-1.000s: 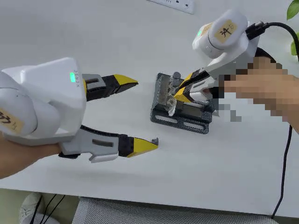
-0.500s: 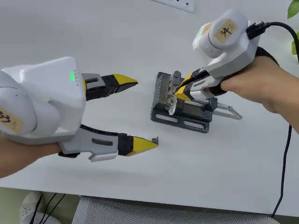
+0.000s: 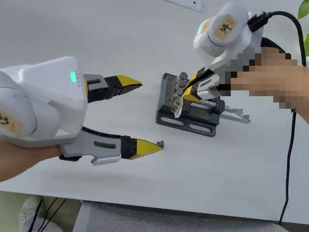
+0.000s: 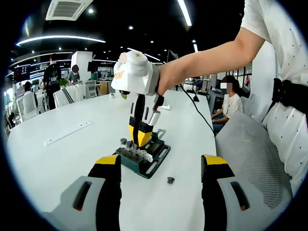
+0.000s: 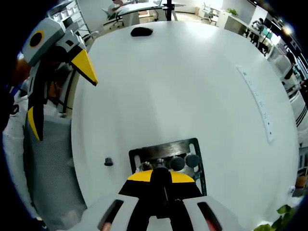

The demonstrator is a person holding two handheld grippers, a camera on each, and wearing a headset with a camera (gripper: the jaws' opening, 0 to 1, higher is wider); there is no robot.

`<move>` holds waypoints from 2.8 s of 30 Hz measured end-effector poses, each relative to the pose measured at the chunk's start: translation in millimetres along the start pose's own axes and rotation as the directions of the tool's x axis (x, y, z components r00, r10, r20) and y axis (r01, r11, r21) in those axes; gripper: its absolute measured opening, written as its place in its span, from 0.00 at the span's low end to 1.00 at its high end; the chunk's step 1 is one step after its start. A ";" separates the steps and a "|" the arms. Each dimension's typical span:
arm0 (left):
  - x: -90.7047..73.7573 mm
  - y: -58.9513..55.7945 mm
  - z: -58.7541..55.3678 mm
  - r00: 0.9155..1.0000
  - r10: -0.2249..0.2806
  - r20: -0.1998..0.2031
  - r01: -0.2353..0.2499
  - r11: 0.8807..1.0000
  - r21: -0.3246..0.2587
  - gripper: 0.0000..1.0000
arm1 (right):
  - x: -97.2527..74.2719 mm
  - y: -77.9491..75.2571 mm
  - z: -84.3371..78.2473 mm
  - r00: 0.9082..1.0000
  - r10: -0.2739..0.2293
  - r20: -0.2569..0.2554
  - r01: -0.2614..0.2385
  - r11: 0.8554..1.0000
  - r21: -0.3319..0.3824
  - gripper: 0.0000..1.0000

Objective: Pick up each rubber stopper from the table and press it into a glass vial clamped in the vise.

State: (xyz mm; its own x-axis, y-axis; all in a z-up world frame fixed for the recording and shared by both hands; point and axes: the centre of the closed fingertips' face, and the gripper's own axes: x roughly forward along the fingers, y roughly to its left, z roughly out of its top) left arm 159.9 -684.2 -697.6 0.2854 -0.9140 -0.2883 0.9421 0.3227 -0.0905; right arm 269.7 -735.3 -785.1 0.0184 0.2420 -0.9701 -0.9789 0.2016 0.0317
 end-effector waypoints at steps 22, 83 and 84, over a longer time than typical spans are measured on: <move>-2.9 0.8 0.5 1.000 0.004 0.014 -0.004 1.000 -0.007 0.66 | 2.2 1.3 2.1 0.985 0.023 -0.171 -0.034 0.997 -0.067 0.06; -7.7 8.7 -12.0 1.000 0.010 0.014 -0.010 1.000 -0.023 0.64 | 1.6 5.7 2.9 0.972 0.024 -0.234 -0.040 0.997 -0.064 0.05; -6.8 7.6 -11.0 1.000 0.008 0.014 -0.008 1.000 -0.022 0.64 | 1.5 6.2 2.8 0.972 0.025 -0.235 -0.041 0.997 -0.063 0.05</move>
State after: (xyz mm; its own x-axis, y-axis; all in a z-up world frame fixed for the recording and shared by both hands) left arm 163.2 -672.9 -706.8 0.2955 -0.9148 -0.2754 0.9358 0.3352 -0.1091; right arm 264.2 -731.0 -785.6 -0.0541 0.0173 -0.9984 -0.9897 0.1318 0.0559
